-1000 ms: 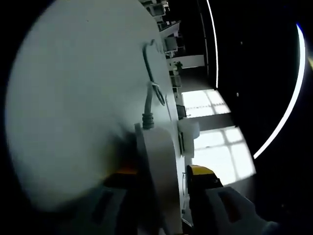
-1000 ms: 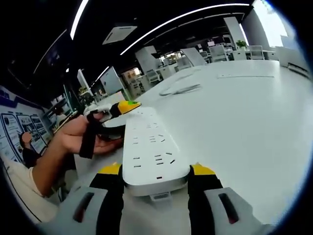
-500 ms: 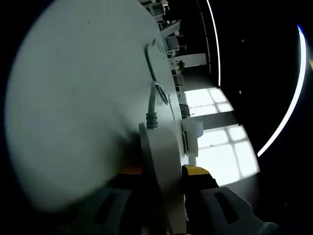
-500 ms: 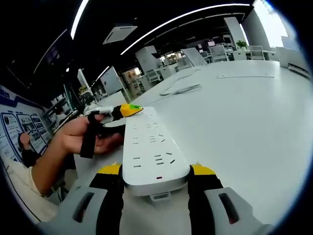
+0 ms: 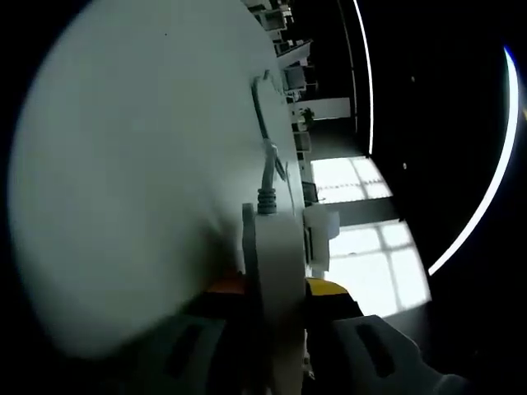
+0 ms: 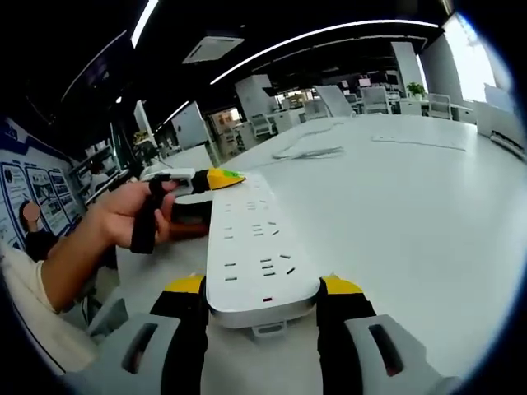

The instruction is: Pick up the power strip scattered on the table, fix it on the side mounting bracket of the table, and press the switch

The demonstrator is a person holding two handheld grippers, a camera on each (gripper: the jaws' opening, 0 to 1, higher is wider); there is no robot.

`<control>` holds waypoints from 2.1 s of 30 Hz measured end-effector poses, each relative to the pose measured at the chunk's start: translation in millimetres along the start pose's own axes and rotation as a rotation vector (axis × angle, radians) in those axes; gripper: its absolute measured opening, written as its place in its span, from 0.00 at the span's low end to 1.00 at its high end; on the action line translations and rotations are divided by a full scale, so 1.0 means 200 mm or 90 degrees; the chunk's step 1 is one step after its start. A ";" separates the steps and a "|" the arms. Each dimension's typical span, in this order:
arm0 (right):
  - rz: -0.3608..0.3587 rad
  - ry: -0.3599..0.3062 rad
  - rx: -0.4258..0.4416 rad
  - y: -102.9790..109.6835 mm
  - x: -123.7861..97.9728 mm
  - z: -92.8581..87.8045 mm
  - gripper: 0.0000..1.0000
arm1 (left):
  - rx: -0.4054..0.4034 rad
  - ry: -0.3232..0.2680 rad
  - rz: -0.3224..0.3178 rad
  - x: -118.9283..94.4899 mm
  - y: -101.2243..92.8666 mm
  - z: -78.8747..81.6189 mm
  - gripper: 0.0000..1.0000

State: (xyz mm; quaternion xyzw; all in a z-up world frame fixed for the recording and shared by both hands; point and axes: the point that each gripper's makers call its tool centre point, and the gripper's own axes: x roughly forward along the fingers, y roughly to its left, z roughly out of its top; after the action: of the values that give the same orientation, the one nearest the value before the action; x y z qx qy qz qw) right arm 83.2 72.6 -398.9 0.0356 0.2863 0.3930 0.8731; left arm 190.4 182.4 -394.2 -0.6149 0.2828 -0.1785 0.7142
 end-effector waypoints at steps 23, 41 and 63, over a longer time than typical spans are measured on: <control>-0.003 -0.090 -0.095 0.00 -0.09 0.08 0.58 | 0.001 0.013 -0.037 -0.01 -0.04 -0.01 0.26; -0.002 -0.180 -0.099 -0.09 -0.19 0.21 0.25 | -0.025 0.014 -0.067 -0.03 -0.08 0.02 0.26; -0.003 -0.170 -0.116 -0.06 -0.23 0.21 0.28 | -0.003 0.056 -0.085 -0.09 -0.15 0.09 0.26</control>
State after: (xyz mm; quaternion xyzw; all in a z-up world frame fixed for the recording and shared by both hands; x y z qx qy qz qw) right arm 88.5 39.4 -346.3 0.0073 0.1308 0.4069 0.9040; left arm 190.8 202.7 -359.9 -0.6257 0.2727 -0.2523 0.6859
